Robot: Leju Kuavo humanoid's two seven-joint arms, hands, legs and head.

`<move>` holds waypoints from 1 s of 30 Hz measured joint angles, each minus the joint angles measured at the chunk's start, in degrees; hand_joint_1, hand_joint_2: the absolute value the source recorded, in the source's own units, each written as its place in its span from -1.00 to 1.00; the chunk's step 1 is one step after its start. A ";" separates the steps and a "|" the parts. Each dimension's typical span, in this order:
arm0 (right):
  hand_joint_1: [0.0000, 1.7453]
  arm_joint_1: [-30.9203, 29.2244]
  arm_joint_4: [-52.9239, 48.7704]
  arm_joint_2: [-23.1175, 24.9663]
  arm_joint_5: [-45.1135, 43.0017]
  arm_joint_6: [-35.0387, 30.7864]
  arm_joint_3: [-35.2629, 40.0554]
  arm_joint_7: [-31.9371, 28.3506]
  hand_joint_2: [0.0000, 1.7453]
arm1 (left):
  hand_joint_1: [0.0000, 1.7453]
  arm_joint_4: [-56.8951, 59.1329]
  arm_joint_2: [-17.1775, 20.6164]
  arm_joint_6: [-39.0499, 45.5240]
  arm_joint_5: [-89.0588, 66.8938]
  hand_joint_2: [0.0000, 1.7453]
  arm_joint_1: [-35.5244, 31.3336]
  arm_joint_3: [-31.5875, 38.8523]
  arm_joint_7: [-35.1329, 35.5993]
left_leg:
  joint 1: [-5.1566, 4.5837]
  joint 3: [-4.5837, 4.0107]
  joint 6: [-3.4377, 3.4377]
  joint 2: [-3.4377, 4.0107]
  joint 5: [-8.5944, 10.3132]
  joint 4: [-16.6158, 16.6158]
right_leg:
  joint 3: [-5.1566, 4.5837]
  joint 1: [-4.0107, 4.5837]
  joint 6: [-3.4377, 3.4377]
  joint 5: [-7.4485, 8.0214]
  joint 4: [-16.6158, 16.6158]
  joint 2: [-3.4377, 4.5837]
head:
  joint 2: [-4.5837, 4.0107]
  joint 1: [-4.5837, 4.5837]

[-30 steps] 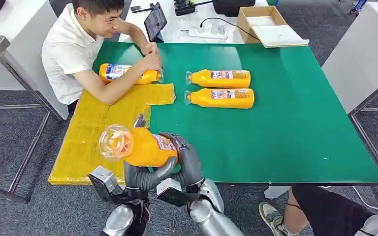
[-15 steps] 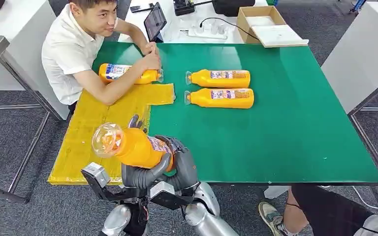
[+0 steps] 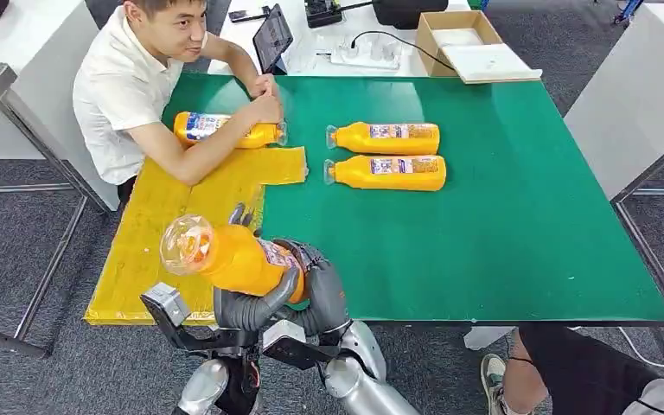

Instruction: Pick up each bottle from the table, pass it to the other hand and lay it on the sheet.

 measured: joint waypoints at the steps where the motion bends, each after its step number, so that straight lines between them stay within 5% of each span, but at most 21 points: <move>1: -1.00 0.02 0.06 0.00 0.00 -0.54 0.07 -0.11 1.00 | 1.00 0.19 0.00 -0.35 0.37 1.00 -0.12 0.04 0.54 | 0.00 0.00 0.00 0.00 0.00 0.00 | 0.00 0.00 0.00 0.00 0.00 0.00 | 0.00 -0.02; 2: -1.00 0.10 0.13 0.00 0.00 -0.96 0.13 -0.11 -1.00 | 1.00 0.39 0.00 -0.63 0.88 1.00 -0.24 0.11 1.11 | 0.00 0.00 0.00 0.00 0.00 0.00 | 0.00 0.00 0.00 0.00 0.00 0.00 | 0.00 0.00; 13: -1.00 4.07 -0.74 -1.59 -2.79 -0.85 2.12 -1.81 -1.00 | 1.00 1.35 0.28 -2.19 2.63 1.00 -0.80 3.56 6.44 | 0.00 -0.02 0.00 0.01 0.00 0.00 | -0.01 0.00 0.00 0.00 0.00 0.00 | 0.00 0.00; 30: -1.00 14.03 -10.67 -5.99 -3.43 -4.70 -5.16 -0.74 -1.00 | 1.00 2.25 3.26 15.25 -24.21 1.00 -2.58 11.74 3.17 | 0.01 -0.03 0.00 0.01 0.00 0.00 | -0.02 0.00 0.00 0.00 0.00 0.00 | 0.00 0.00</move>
